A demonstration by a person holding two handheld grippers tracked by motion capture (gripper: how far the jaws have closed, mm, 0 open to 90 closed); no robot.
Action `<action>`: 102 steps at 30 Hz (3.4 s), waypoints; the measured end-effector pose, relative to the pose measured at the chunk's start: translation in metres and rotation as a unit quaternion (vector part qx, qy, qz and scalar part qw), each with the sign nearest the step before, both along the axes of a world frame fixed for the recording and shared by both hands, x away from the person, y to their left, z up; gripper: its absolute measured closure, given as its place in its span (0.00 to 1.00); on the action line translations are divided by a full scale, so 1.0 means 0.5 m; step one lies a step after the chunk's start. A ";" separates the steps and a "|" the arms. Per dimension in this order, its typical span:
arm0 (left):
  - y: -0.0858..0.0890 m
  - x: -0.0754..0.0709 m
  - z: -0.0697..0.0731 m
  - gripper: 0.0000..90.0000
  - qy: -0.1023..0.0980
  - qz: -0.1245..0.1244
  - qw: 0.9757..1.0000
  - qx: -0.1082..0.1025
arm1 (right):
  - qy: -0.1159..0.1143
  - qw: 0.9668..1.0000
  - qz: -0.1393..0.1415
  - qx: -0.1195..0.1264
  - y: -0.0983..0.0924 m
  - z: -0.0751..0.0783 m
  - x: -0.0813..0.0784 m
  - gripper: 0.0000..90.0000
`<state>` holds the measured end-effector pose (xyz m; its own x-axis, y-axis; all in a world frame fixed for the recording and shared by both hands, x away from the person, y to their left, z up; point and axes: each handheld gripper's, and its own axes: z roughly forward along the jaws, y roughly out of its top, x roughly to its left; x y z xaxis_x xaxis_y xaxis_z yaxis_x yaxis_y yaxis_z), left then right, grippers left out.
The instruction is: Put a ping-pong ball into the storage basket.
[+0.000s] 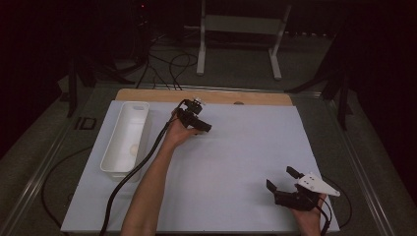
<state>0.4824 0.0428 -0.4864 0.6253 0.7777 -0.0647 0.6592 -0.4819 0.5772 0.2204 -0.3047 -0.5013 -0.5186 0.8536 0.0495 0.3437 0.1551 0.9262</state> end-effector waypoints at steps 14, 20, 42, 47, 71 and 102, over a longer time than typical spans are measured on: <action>-0.007 -0.001 -0.013 0.23 0.005 0.007 1.000 0.002 | 0.001 1.000 0.002 -0.002 0.001 -0.001 0.001 0.08; -0.011 0.000 -0.018 0.31 0.006 0.008 1.000 0.004 | 0.002 1.000 0.001 -0.001 0.000 0.000 0.001 0.08; -0.017 0.005 -0.042 0.57 0.018 0.025 0.999 0.012 | 0.001 1.000 -0.001 0.000 -0.001 0.000 0.000 0.08; -0.016 0.004 -0.039 0.57 0.015 0.028 0.999 0.016 | 0.001 1.000 -0.001 0.000 0.000 0.000 0.000 0.08; 0.001 -0.004 0.009 0.57 -0.001 0.032 0.999 0.012 | 0.002 1.000 -0.001 -0.002 0.000 0.000 0.000 0.08; 0.023 -0.017 0.076 0.57 -0.012 0.032 0.999 0.007 | 0.003 1.000 0.000 -0.001 0.001 -0.001 0.000 0.08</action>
<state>0.4739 0.0541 -0.4483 0.5757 0.8167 -0.0394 0.6752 -0.4477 0.5862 0.2206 -0.3040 -0.5020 -0.5179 0.8540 0.0496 0.3485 0.1577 0.9239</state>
